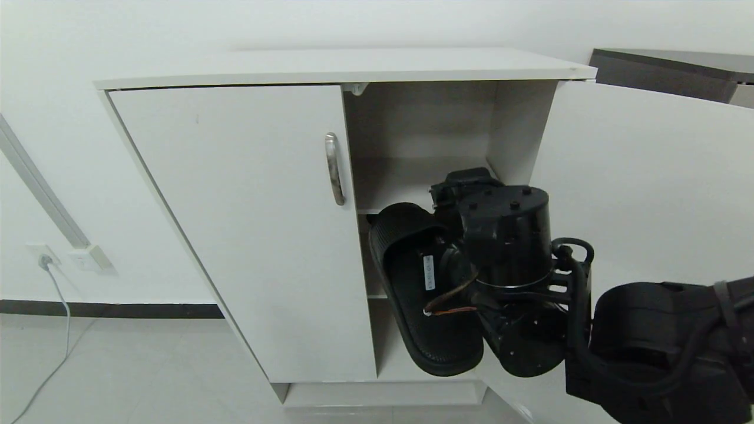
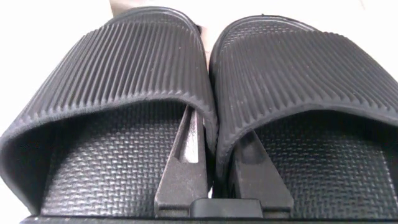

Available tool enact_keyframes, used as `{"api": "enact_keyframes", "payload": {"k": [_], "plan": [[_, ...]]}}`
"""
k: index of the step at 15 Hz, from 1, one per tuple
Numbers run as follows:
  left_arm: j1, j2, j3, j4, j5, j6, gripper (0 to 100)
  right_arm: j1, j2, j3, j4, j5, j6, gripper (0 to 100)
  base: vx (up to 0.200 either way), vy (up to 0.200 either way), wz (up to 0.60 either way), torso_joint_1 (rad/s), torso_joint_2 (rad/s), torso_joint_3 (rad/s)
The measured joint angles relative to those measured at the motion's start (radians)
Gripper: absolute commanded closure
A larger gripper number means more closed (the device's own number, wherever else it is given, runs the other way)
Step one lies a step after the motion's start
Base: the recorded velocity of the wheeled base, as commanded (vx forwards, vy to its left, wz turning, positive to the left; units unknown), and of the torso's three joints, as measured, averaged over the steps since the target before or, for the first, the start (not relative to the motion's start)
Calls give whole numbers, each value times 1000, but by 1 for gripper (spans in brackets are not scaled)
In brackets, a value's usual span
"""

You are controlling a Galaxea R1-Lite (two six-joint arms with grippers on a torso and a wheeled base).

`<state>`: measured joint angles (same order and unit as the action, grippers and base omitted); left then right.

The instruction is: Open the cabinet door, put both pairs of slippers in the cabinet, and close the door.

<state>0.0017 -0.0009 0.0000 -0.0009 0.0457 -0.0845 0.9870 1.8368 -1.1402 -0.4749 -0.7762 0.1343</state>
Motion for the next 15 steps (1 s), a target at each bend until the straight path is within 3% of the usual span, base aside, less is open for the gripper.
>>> {"api": "enact_keyframes", "payload": {"k": [6,9,15], "plan": [[-1,0,0,0,0,0,100,-9,-9,-310,547,-6,300,100,0,0,0,0,0,0],[0,0,0,0,0,1,100,-13,31,-388,593,-33,348,100,0,0,0,0,0,0],[0,0,0,0,0,1,100,-29,85,-405,592,-48,349,100,33,0,0,0,0,0]]}}
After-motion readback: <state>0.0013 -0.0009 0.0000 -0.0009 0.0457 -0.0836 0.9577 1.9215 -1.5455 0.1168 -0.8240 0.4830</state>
